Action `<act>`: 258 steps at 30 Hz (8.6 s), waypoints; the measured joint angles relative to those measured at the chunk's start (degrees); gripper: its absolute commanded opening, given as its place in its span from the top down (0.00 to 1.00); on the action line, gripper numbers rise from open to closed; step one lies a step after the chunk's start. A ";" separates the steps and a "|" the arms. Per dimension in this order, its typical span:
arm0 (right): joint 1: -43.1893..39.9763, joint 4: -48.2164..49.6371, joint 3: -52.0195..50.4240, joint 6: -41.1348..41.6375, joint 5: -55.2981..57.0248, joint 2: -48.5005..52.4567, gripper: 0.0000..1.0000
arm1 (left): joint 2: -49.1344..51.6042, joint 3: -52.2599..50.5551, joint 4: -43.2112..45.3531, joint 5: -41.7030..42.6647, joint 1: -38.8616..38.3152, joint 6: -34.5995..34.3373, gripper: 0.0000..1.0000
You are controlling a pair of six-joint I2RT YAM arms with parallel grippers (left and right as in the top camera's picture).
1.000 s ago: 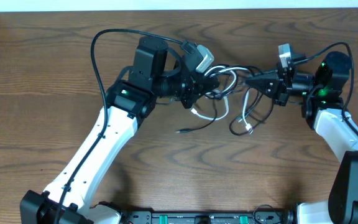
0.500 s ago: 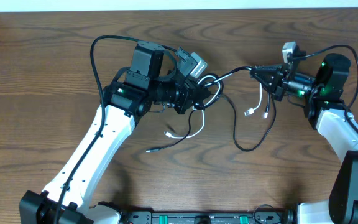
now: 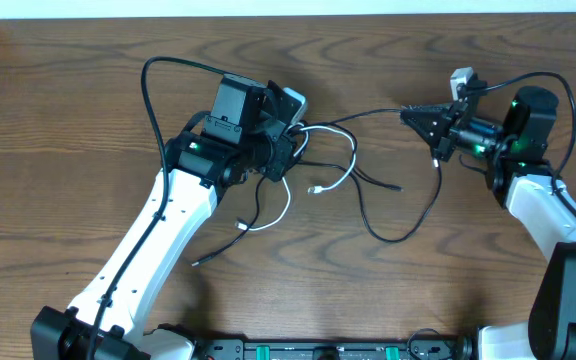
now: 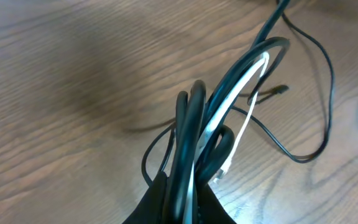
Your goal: Untangle cables
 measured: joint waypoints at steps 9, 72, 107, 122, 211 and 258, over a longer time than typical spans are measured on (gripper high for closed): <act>4.20 -1.81 0.00 0.28 2.45 0.00 0.51 | -0.02 0.00 -0.28 -3.58 0.39 7.98 0.93; 5.84 7.89 0.00 -4.22 -10.29 0.09 0.99 | -0.02 -0.02 12.15 -25.31 -8.15 8.35 0.37; 3.37 14.82 0.00 1.66 -23.37 0.11 0.99 | -0.02 -0.02 13.07 -6.08 6.86 10.58 0.11; 12.52 14.84 0.00 1.68 -23.87 0.11 0.99 | 0.96 -0.02 5.84 15.87 6.78 46.66 0.11; 3.67 10.29 -0.11 10.10 -7.67 0.11 0.34 | 3.87 -0.37 21.88 4.13 1.51 -2.08 0.93; 2.86 5.51 -0.11 19.34 8.09 0.11 0.62 | 3.91 -0.37 19.10 -13.20 -2.14 -18.45 0.92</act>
